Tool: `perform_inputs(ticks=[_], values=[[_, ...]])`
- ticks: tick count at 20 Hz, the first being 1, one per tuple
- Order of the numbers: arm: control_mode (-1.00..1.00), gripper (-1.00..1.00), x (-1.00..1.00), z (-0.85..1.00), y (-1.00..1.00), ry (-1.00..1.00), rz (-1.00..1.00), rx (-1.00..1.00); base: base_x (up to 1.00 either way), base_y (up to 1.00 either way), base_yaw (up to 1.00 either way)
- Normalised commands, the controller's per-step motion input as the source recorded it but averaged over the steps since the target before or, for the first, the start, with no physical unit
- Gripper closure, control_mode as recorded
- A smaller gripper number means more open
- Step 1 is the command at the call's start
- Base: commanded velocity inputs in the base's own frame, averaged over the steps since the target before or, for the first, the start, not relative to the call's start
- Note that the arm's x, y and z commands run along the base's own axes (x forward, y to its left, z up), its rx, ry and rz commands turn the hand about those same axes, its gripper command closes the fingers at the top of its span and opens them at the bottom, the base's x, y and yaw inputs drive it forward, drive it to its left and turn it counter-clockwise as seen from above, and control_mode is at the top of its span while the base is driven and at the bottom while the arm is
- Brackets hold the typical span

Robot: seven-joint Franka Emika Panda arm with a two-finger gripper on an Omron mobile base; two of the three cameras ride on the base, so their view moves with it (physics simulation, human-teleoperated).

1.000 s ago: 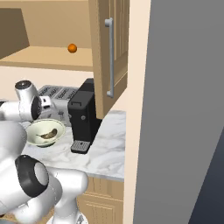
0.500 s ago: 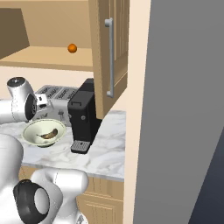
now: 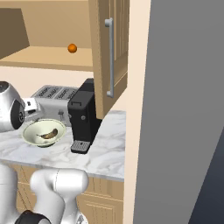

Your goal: Open the cabinet. Pick the banana and apple from the cabinet and place them into the bowl. Then close the cabinet.

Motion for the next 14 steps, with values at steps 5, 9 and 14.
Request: perform_inputs(ticks=[5, 9, 14], values=[[-1.0, -1.0, -0.12, 0.41, -0.17, -0.12, 0.0, 0.0, 0.0, 0.0, 0.0], [-1.0, -1.0, -0.01, 0.54, -0.25, -0.09, 0.0, 0.0, 0.0, 0.0, 0.0], [-1.0, -1.0, -0.01, 0.63, -0.24, -0.04, 0.0, 0.0, 0.0, 0.0, 0.0]])
